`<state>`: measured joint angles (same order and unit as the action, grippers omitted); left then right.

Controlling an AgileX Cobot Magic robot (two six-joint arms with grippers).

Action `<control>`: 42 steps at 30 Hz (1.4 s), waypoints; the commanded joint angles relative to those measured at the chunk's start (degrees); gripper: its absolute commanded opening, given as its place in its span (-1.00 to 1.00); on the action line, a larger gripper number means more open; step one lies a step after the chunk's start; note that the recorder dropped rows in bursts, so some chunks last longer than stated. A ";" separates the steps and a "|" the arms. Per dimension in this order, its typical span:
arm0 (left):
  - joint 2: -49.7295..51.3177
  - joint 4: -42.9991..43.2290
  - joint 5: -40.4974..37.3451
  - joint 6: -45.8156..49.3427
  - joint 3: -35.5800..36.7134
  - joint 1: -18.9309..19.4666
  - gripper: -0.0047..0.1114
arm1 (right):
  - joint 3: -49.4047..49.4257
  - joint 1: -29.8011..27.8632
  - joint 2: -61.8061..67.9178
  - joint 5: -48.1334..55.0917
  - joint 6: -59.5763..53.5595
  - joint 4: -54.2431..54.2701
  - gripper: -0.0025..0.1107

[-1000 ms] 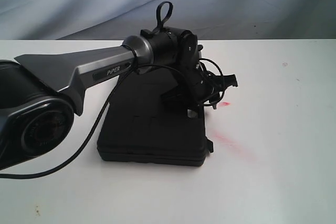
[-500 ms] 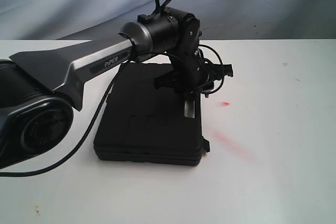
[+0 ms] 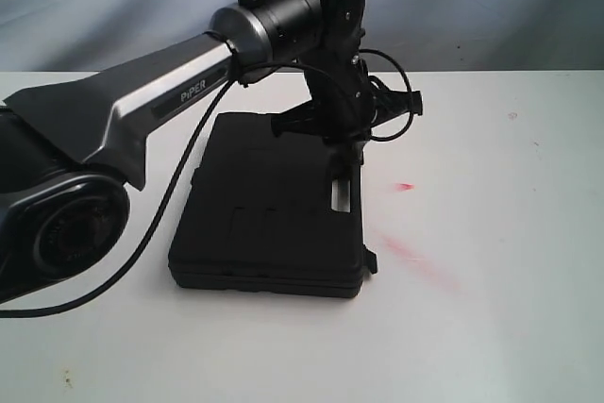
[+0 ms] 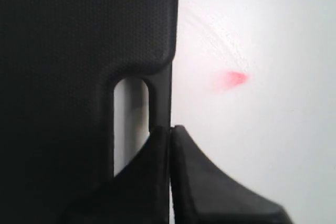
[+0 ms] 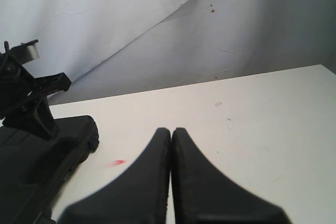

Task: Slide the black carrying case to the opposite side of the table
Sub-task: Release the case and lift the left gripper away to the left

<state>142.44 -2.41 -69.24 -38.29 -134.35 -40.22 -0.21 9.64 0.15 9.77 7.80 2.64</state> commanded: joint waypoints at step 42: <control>-84.52 36.06 33.32 -18.62 89.66 -2.18 -0.92 | 0.21 -0.42 -0.15 -0.06 -0.31 0.00 -0.96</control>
<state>62.28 35.49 -38.31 -56.15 -48.03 -45.31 -0.21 9.64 0.15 9.77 7.80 2.64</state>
